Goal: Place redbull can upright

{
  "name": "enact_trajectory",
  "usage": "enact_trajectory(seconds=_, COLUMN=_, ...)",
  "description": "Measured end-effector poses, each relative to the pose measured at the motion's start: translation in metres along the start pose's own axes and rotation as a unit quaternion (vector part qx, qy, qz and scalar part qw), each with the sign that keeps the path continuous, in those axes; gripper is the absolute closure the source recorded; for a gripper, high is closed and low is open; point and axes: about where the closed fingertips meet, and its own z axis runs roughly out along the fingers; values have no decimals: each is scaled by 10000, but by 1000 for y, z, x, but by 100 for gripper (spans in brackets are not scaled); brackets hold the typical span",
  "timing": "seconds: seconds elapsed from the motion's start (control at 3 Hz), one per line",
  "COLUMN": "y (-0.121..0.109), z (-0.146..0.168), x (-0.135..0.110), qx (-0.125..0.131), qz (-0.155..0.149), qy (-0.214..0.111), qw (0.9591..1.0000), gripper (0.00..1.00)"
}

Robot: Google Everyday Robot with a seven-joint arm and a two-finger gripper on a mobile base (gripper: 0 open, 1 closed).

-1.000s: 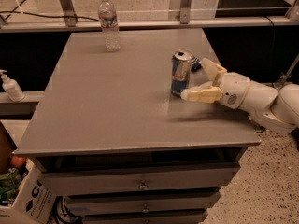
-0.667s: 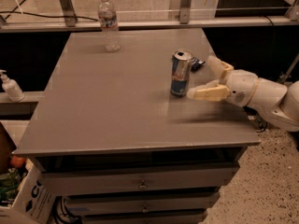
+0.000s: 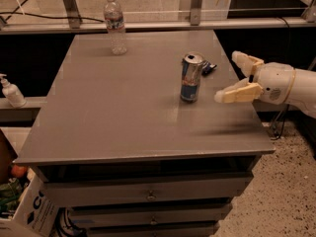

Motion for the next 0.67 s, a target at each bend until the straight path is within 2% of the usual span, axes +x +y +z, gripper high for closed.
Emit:
enact_trajectory(seconds=0.33, y=0, z=-21, x=-1, qx=81, qz=-65, qy=296, qw=9995, gripper=0)
enact_trajectory(seconds=0.67, y=0, z=-22, x=0, qx=80, qz=-67, qy=316, qw=9994, gripper=0)
